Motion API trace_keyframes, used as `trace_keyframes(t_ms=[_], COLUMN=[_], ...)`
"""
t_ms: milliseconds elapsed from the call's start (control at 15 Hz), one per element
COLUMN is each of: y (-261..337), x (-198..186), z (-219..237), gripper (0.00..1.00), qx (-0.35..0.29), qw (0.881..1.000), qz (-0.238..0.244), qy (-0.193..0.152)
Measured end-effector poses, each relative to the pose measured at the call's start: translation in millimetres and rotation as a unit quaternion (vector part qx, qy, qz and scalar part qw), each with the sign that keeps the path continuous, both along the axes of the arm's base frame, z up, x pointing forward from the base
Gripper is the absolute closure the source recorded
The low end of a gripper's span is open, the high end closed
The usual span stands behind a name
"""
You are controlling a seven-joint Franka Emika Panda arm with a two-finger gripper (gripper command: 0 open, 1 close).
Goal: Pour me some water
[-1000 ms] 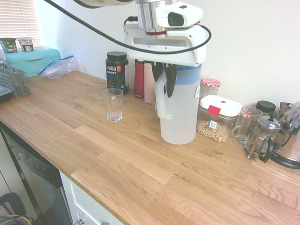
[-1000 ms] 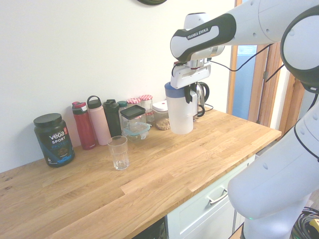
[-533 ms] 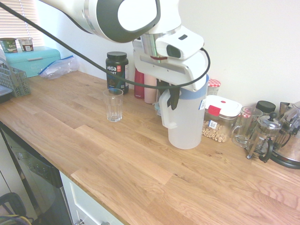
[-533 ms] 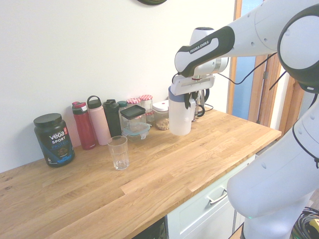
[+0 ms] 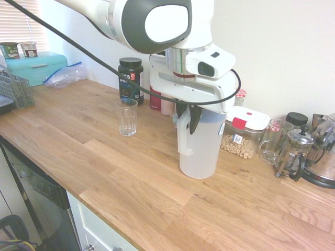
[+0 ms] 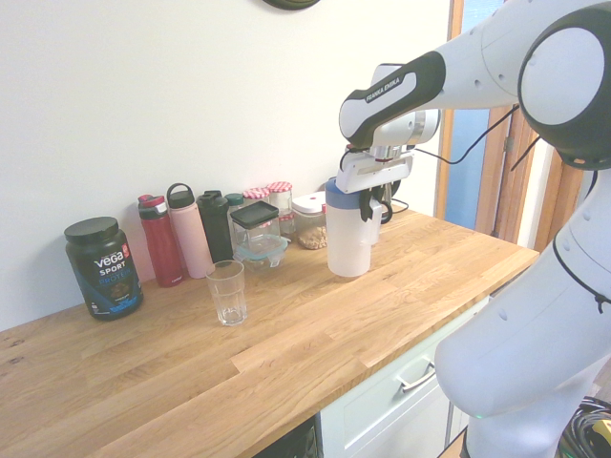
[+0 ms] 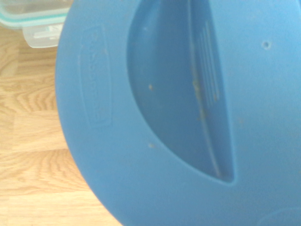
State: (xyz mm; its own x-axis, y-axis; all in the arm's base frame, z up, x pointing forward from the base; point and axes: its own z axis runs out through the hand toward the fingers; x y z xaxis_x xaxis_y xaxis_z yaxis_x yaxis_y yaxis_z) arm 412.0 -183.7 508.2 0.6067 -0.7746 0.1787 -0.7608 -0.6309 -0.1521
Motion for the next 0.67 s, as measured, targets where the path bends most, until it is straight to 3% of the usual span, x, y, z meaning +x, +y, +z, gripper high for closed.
trace_keyframes(t_ms=[133, 200, 667], y=[-4.9, -7.2, -10.9], x=[3.3, 4.2, 6.3], z=[-5.0, -8.6, -11.3], gripper=[1.00, 0.00, 0.00], qx=[-0.005, -0.008, -0.011], qw=[1.000, 1.000, 1.000], qz=[0.004, 0.008, 0.014], qy=[0.009, 0.014, 0.019])
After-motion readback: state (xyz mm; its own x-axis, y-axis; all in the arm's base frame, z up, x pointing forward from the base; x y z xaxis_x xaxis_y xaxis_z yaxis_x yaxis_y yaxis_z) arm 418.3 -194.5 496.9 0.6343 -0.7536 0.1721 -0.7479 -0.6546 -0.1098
